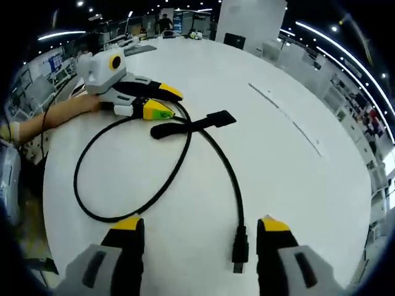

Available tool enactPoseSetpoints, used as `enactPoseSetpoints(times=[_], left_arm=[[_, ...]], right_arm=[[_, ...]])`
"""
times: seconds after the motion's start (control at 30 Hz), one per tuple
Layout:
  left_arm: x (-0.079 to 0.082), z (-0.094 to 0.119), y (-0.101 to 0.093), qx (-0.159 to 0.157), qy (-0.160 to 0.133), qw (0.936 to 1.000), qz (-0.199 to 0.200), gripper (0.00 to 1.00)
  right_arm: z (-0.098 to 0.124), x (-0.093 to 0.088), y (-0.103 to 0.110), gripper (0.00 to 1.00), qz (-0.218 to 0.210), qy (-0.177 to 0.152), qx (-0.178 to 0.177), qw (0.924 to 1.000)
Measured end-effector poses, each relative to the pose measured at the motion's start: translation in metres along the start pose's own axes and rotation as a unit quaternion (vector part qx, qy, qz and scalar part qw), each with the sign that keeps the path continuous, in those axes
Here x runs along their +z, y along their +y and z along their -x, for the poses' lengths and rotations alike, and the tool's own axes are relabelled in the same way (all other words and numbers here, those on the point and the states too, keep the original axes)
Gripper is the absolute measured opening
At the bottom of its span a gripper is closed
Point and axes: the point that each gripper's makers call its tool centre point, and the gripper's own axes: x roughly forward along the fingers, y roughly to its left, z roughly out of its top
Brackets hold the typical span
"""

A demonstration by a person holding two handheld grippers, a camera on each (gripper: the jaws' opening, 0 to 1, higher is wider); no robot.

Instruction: Find the charging cable on the desk, coil it up and secure with Velcro.

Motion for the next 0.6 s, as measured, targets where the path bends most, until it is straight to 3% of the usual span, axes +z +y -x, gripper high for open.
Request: enactPoseSetpoints(times=[0.03, 0.1, 0.17, 0.2, 0.23, 0.27, 0.3, 0.37, 0.5, 0.53, 0.6], left_arm=[[0.000, 0.000, 0.000, 0.000, 0.000, 1.0000, 0.000, 0.25], [0.000, 0.000, 0.000, 0.000, 0.000, 1.0000, -0.001, 0.25], [0.000, 0.000, 0.000, -0.001, 0.000, 1.0000, -0.002, 0.25], [0.000, 0.000, 0.000, -0.001, 0.000, 1.0000, -0.002, 0.25], [0.000, 0.000, 0.000, -0.001, 0.000, 1.0000, -0.002, 0.25], [0.000, 0.000, 0.000, -0.001, 0.000, 1.0000, -0.002, 0.25], [0.000, 0.000, 0.000, -0.001, -0.001, 1.0000, -0.002, 0.25], [0.000, 0.000, 0.000, -0.001, 0.000, 1.0000, -0.003, 0.24], [0.000, 0.000, 0.000, -0.001, -0.001, 1.0000, -0.004, 0.24], [0.000, 0.000, 0.000, -0.001, -0.001, 1.0000, -0.004, 0.24], [0.000, 0.000, -0.001, -0.001, -0.001, 1.0000, -0.004, 0.24]], right_arm=[[-0.002, 0.004, 0.006, 0.78, 0.000, -0.008, 0.016, 0.9998], [-0.004, 0.014, 0.008, 0.79, 0.017, -0.021, 0.011, 0.9996], [-0.009, 0.018, 0.011, 0.80, 0.022, -0.013, 0.010, 0.9996], [-0.013, 0.017, 0.015, 0.81, 0.028, -0.006, 0.012, 0.9995], [-0.015, 0.009, 0.015, 0.80, 0.028, 0.021, 0.011, 0.9993], [-0.017, 0.004, 0.010, 0.81, 0.034, 0.036, -0.007, 0.9987], [-0.017, 0.013, 0.012, 0.82, 0.006, 0.014, -0.002, 0.9999], [-0.014, 0.007, -0.002, 0.81, 0.007, 0.029, -0.018, 0.9994], [-0.015, -0.008, -0.001, 0.84, -0.069, 0.045, -0.002, 0.9966], [-0.018, -0.003, -0.006, 0.84, -0.079, 0.025, -0.012, 0.9965], [-0.017, -0.010, -0.002, 0.84, -0.058, 0.038, -0.010, 0.9975]])
